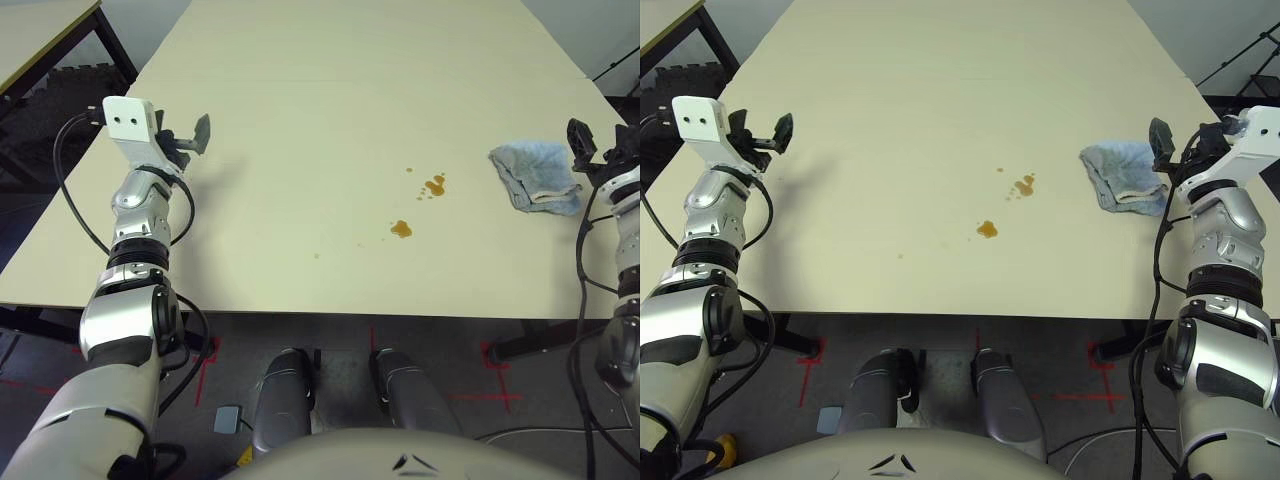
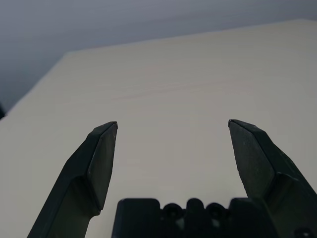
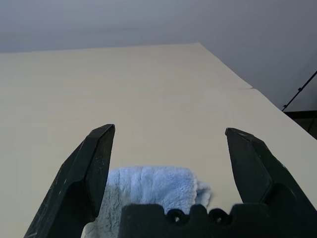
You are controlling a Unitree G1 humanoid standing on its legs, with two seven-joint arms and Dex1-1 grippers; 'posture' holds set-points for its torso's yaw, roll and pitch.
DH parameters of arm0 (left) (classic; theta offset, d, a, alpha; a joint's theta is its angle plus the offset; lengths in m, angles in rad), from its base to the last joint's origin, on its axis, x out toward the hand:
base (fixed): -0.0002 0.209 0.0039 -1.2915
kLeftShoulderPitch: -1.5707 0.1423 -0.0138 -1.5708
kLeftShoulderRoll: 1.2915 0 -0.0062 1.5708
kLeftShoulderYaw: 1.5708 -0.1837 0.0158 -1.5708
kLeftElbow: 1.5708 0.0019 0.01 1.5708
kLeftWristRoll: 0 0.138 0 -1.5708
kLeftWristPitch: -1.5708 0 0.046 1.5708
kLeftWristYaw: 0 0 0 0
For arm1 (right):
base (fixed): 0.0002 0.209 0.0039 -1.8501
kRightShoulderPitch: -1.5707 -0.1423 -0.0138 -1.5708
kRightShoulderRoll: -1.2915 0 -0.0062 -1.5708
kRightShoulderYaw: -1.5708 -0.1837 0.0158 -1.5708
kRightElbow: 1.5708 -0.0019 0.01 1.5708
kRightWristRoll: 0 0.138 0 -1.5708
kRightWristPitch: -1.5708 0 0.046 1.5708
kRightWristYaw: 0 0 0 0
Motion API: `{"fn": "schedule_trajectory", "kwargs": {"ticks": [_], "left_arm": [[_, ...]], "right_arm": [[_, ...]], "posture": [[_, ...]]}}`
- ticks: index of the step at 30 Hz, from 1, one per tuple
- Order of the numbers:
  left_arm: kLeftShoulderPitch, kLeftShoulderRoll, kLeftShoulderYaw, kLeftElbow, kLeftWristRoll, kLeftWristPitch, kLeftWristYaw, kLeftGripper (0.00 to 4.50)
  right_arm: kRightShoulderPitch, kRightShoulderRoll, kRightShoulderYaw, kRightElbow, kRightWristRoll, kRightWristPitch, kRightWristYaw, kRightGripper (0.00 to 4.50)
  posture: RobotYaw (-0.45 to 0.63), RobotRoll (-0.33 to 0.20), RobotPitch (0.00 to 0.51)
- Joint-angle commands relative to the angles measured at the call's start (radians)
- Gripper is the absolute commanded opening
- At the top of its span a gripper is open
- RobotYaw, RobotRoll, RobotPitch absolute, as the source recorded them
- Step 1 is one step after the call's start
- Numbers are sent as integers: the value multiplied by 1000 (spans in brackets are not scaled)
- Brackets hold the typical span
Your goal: Wipe the water off the table with a rag.
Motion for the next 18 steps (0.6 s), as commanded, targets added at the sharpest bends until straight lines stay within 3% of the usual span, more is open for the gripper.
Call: {"fn": "schedule_trajectory", "kwargs": {"ticks": [1,10,18], "left_arm": [[38,-16,-29,-93,-44,60,-173,4500],[193,-2,-145,-376,-111,294,-533,4500],[242,24,-210,-465,-109,408,-659,4500]], "right_arm": [[9,-3,-6,-19,6,12,4,4452],[8,-3,-11,-16,8,10,1,4452],[20,-12,-14,-36,14,34,2,4452]], "posture": [[-204,0,138],[-213,0,133],[-234,0,135]]}}
